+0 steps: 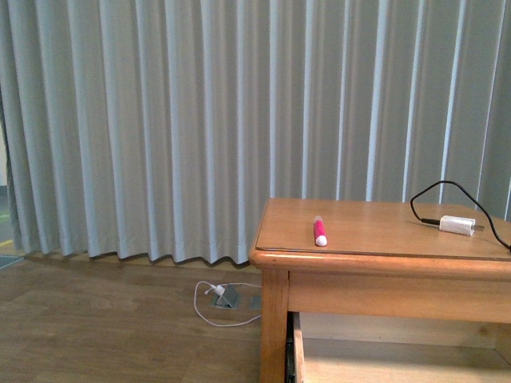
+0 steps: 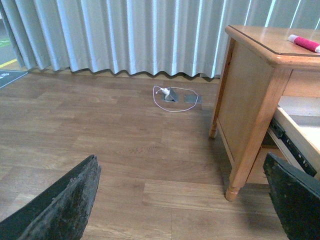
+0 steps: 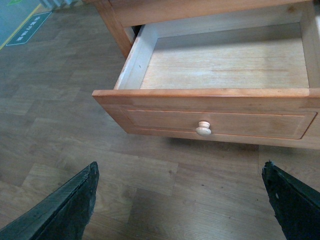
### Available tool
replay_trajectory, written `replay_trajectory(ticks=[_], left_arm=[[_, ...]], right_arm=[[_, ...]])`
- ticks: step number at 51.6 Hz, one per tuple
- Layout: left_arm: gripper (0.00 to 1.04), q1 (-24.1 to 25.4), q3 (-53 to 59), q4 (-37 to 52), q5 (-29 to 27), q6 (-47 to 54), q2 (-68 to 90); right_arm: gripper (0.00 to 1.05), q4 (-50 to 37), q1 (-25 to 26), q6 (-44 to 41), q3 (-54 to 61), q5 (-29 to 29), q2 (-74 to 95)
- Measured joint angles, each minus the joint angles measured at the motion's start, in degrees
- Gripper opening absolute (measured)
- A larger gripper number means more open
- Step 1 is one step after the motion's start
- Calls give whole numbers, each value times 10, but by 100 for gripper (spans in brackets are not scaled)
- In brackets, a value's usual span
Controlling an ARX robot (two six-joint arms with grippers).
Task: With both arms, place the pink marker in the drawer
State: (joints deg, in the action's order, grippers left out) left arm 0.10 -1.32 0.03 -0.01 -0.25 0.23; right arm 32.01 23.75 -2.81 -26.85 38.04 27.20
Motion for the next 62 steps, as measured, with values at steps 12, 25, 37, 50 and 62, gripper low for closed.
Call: replay_trajectory(ticks=[12, 25, 37, 50, 62], left_arm=[[99, -94, -18, -3, -172, -25, 83], [99, -108, -174, 155, -69, 19, 357], [99, -129, -311, 250, -39, 35, 595], [99, -180, -476, 274, -57, 36, 813], [99, -224, -636, 264, -73, 48, 957]], right_arm=[[96, 0, 0, 0, 0, 0, 0], [96, 0, 0, 0, 0, 0, 0], [96, 0, 0, 0, 0, 0, 0], [96, 0, 0, 0, 0, 0, 0], [96, 0, 0, 0, 0, 0, 0]])
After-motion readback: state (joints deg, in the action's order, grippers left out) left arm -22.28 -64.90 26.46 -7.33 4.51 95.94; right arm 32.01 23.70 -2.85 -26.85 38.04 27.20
